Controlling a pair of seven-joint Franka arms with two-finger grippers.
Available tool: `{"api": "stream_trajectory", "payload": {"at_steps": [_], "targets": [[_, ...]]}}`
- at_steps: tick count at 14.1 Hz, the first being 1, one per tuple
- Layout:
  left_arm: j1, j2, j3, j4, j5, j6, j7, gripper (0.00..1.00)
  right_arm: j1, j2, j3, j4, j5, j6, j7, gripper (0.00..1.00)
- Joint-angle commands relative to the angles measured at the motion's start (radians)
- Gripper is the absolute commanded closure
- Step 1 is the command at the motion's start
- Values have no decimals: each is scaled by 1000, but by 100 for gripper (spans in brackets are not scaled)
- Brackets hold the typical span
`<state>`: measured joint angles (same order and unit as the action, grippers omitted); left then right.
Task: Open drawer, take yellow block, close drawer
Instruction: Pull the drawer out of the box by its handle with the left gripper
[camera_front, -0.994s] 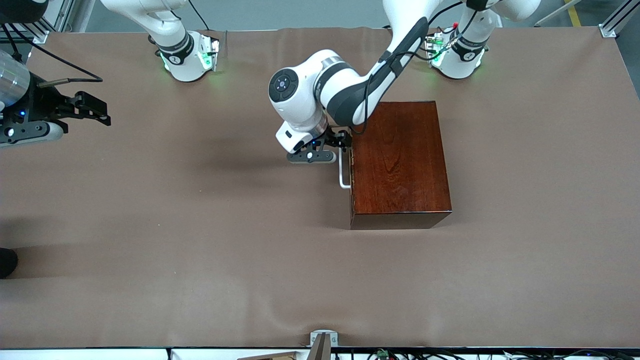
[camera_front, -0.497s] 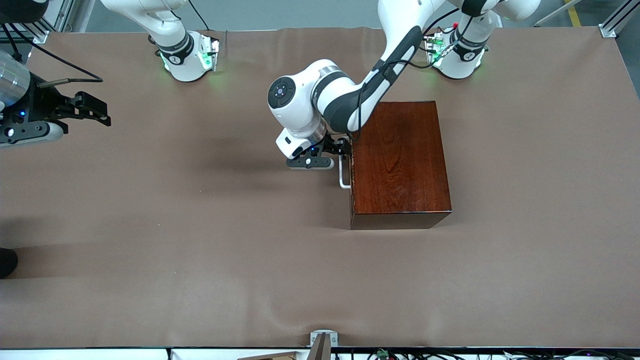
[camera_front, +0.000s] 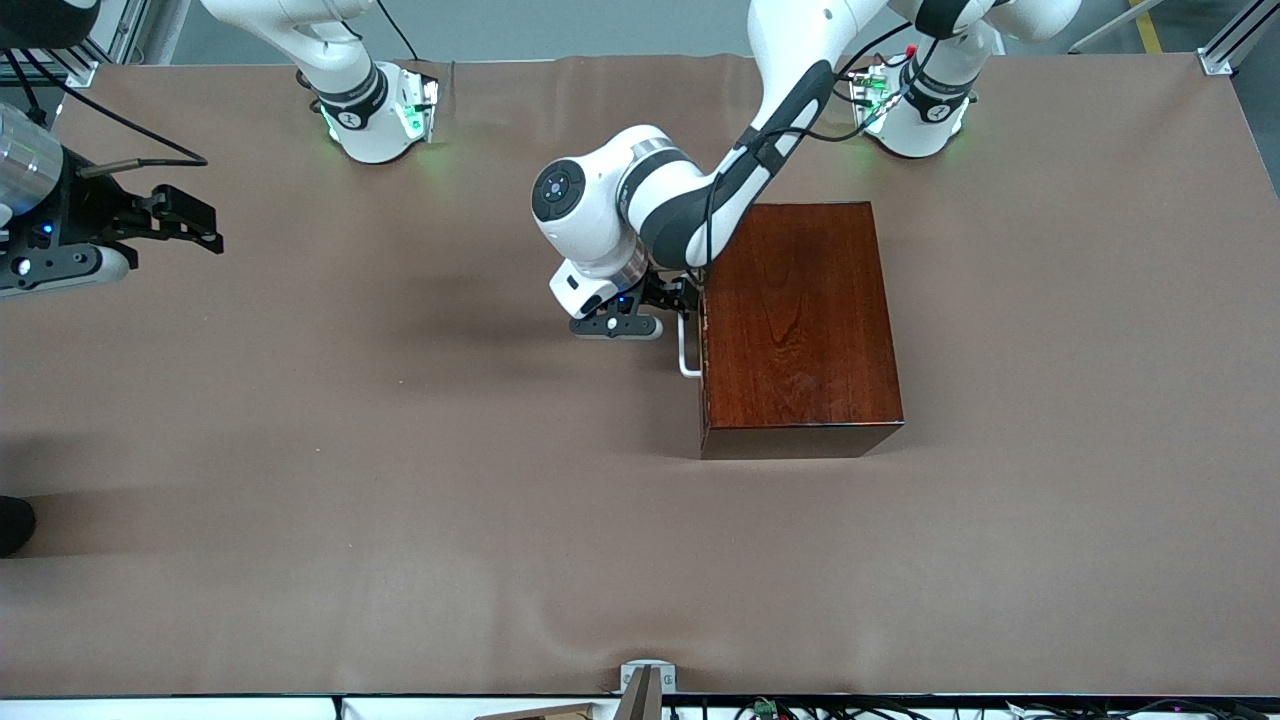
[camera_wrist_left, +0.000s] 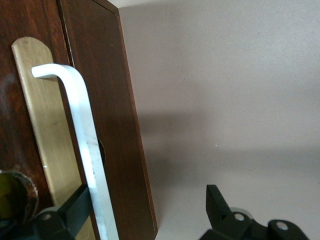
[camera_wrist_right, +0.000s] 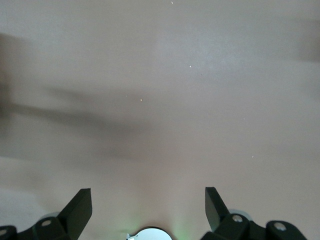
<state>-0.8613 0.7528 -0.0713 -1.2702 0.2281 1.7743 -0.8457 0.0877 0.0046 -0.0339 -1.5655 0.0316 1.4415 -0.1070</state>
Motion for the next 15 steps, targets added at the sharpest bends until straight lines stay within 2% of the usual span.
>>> {"api": "stream_trajectory", "payload": {"at_steps": [1, 15], "targets": [[-9, 19, 10, 28, 25, 17, -7, 0, -9, 5, 3, 13, 11, 0, -6, 0], [-25, 42, 7, 28, 19, 223, -144, 0, -9, 9, 2, 36, -4, -1, 3, 0]]}}
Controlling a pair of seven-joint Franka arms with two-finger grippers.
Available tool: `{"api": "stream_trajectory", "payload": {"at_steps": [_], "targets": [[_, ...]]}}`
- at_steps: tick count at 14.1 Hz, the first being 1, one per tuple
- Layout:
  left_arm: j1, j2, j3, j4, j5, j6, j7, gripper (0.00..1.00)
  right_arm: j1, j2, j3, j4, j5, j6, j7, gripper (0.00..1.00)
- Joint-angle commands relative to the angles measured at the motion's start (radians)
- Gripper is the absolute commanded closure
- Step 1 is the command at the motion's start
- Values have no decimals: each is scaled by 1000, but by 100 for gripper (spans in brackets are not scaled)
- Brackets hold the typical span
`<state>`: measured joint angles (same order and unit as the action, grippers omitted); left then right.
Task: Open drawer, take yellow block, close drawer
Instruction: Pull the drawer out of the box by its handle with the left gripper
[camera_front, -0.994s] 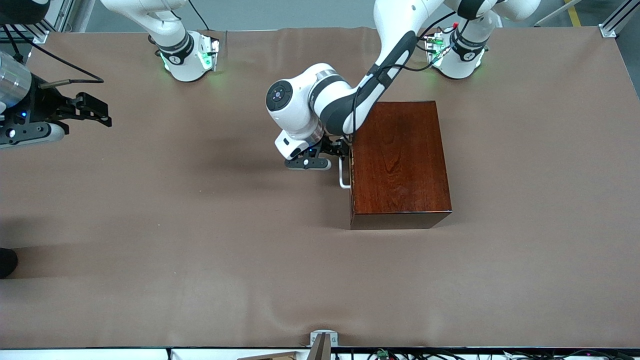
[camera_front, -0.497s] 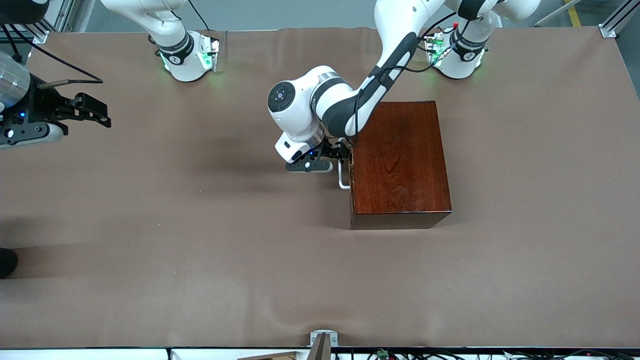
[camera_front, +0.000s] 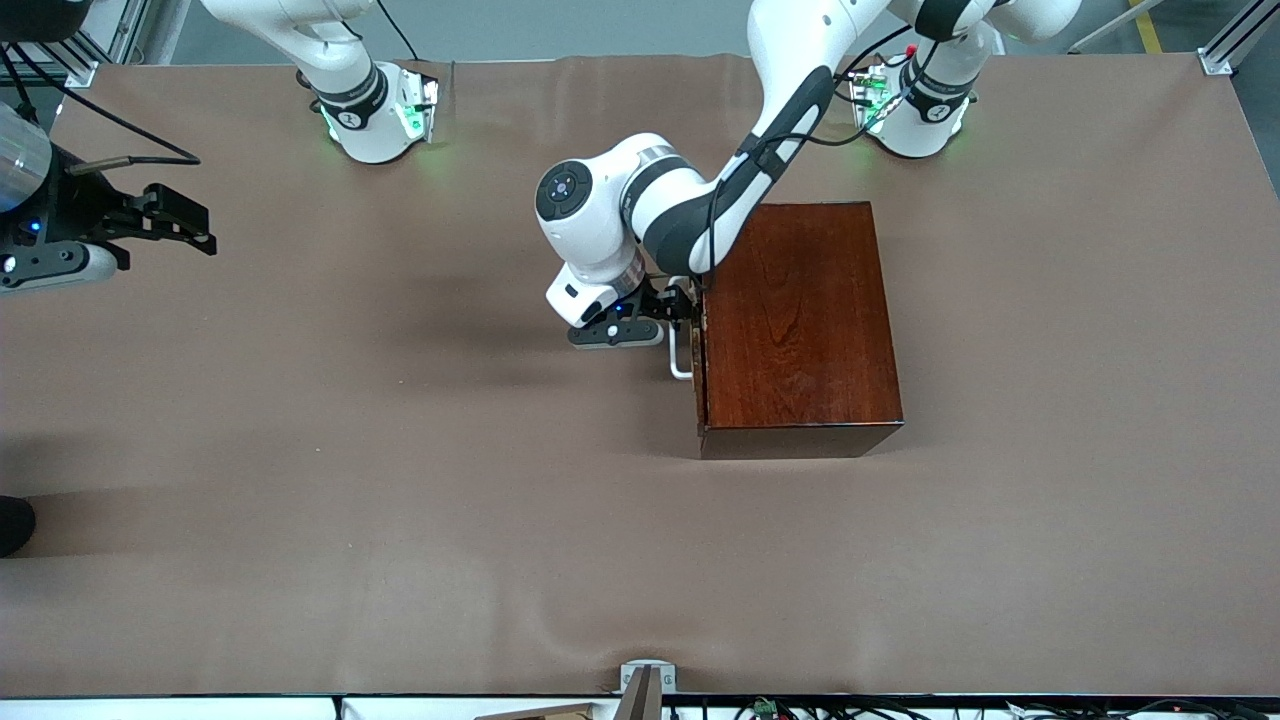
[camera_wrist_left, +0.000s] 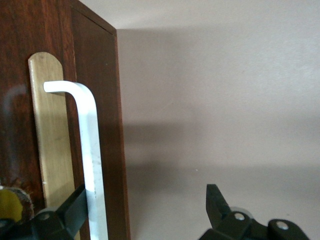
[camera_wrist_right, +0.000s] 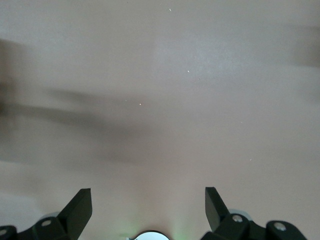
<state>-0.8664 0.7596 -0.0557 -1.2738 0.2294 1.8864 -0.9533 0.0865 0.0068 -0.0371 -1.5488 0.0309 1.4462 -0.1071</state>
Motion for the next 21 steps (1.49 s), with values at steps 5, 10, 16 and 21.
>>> {"api": "stream_trajectory", "payload": {"at_steps": [5, 10, 16, 21], "targets": [[-22, 38, -15, 31, 7, 171, -41, 0, -13, 5, 3, 19, -3, -12, 3, 0], [-34, 46, -19, 33, -10, 227, -41, 0, -51, 9, 3, 19, 12, -9, -5, 0], [-34, 46, -35, 33, -52, 299, -41, 0, -59, 45, 6, 23, 55, -7, -60, 0], [-34, 46, -36, 33, -107, 356, -39, 0, -57, 81, 6, 23, 103, 10, -28, 0]]}}
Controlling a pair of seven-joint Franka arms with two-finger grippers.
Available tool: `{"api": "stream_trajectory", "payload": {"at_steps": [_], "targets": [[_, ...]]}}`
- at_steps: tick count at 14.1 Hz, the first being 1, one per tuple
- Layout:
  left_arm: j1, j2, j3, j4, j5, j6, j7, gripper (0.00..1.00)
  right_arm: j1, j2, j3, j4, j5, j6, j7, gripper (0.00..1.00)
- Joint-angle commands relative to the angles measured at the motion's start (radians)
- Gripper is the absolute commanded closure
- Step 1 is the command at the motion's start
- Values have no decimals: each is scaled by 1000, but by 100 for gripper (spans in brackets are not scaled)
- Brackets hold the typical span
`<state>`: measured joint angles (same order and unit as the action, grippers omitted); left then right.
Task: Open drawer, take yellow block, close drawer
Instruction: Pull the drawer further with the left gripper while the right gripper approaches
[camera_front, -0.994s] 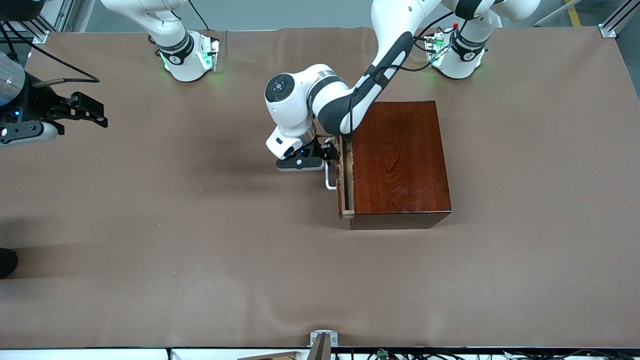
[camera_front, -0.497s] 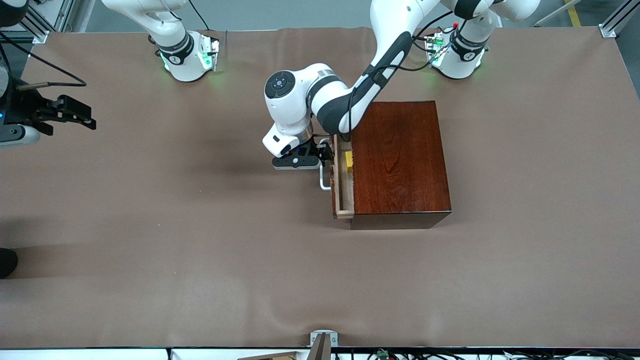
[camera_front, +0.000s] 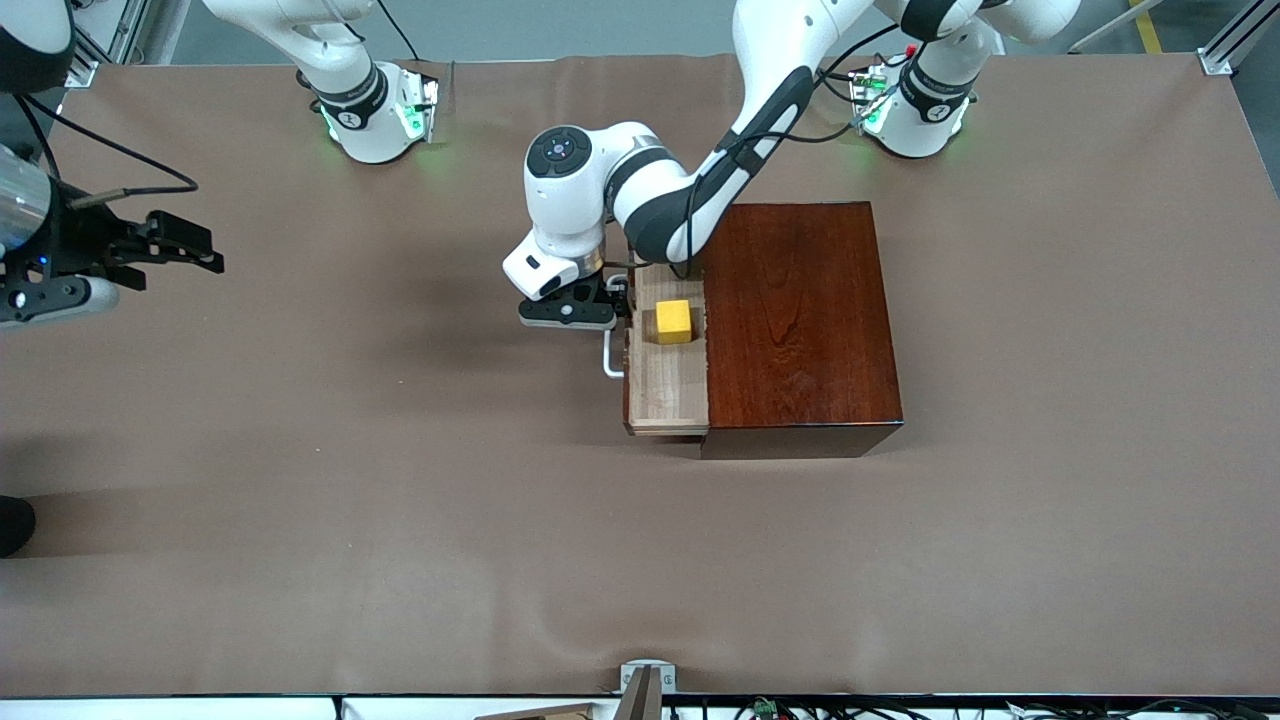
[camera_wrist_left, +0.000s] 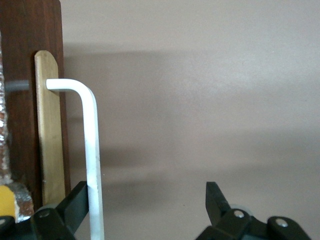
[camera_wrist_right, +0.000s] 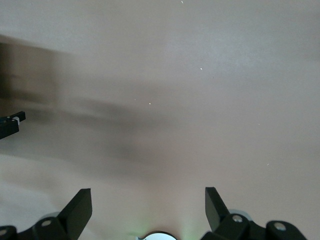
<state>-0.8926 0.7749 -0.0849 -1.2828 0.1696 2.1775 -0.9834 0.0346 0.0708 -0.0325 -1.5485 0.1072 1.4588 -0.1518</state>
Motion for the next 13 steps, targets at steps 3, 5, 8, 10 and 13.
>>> {"api": "stream_trajectory", "payload": {"at_steps": [3, 5, 8, 10, 13], "targets": [[-8, 32, -7, 42, -47, 65, -6, 0, 1, 20, 5, 22, 29, -3, 153, 0], [-8, 30, -9, 42, -47, 79, -8, 0, 16, 21, 5, 22, 29, -3, 234, 0], [-9, 30, -10, 43, -48, 108, -9, 0, 45, 20, 5, 19, 26, -5, 360, 0], [-8, 29, -12, 43, -48, 123, -11, 0, 51, 20, 6, 15, 26, -6, 417, 0], [-8, 23, -12, 43, -48, 122, -12, 0, 65, 18, 6, 18, 26, -9, 529, 0]]}}
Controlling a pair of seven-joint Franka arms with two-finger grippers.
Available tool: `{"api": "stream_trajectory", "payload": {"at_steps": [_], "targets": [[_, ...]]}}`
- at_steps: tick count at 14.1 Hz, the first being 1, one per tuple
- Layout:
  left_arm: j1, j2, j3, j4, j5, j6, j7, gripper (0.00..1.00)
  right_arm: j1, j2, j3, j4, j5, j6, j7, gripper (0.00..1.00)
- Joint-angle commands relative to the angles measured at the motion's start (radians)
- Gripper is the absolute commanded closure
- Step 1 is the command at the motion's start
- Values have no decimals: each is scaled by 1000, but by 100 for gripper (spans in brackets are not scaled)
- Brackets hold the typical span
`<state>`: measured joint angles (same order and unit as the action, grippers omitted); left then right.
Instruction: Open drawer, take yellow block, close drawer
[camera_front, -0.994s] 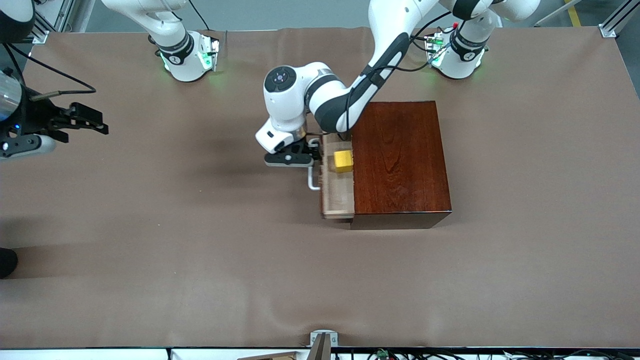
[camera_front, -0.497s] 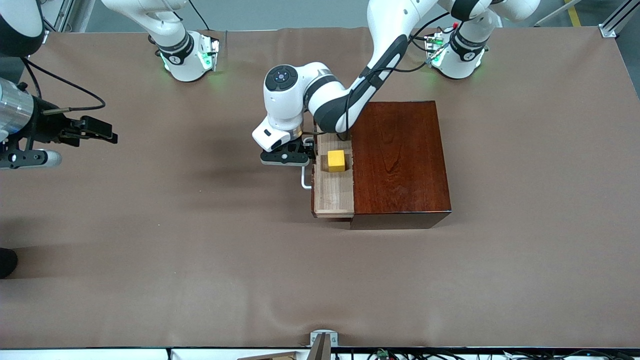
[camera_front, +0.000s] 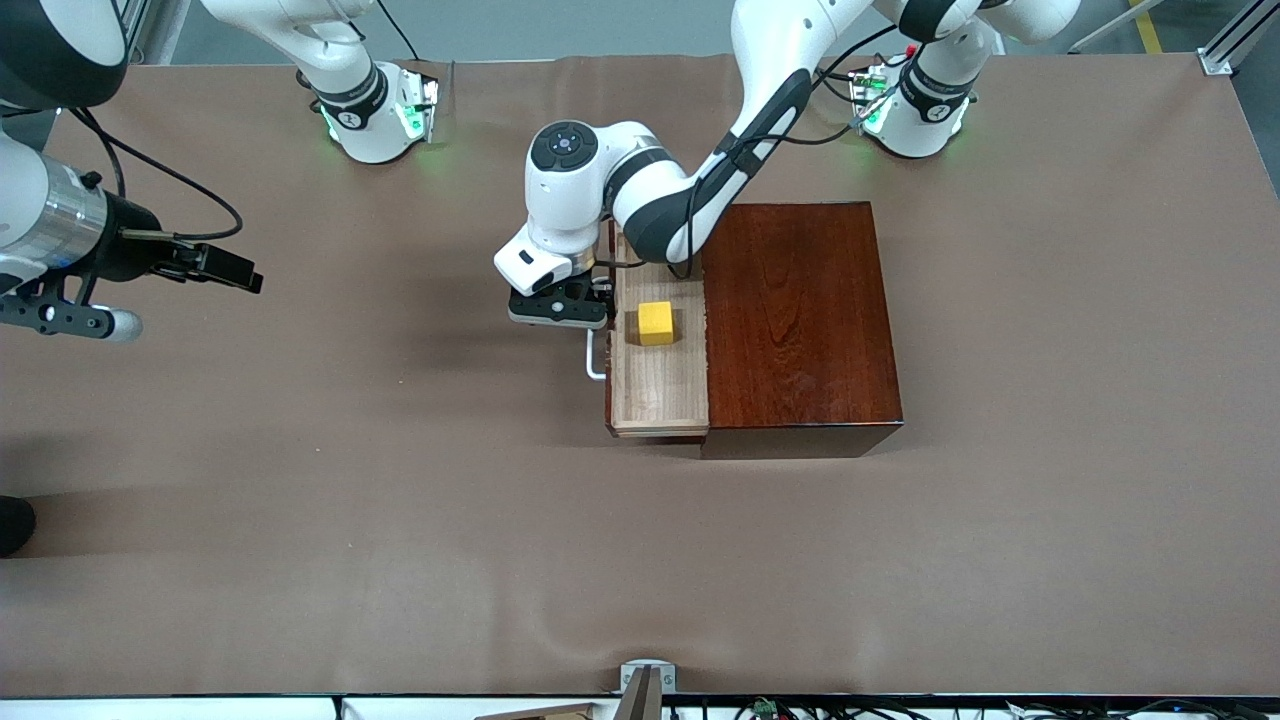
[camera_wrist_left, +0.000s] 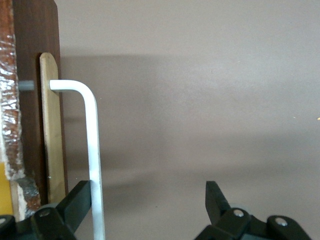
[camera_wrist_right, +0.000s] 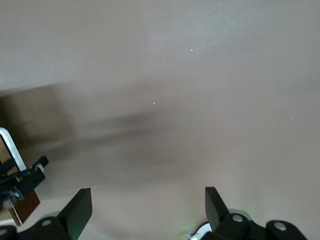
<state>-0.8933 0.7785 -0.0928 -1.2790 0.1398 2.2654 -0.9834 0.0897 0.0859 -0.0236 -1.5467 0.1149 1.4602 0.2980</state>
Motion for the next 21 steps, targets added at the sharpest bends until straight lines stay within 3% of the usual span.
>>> {"api": "stream_trajectory", "payload": {"at_steps": [1, 5, 11, 15, 21], "targets": [[-3, 13, -7, 40, -20, 25, -14, 0, 21, 3, -2, 16, 19, -8, 116, 0], [54, -85, 4, 40, -71, -75, -14, 0, 56, 6, -2, 17, 19, 3, 248, 0], [253, -323, 5, 14, -75, -366, 47, 0, 21, 28, -9, 13, 6, -11, 253, 0], [443, -445, 2, 7, -106, -608, 300, 0, 93, 37, -2, 14, 15, 31, 479, 0], [672, -557, 2, -23, -128, -776, 618, 0, 220, 95, -2, 16, 17, 118, 757, 0]]}}
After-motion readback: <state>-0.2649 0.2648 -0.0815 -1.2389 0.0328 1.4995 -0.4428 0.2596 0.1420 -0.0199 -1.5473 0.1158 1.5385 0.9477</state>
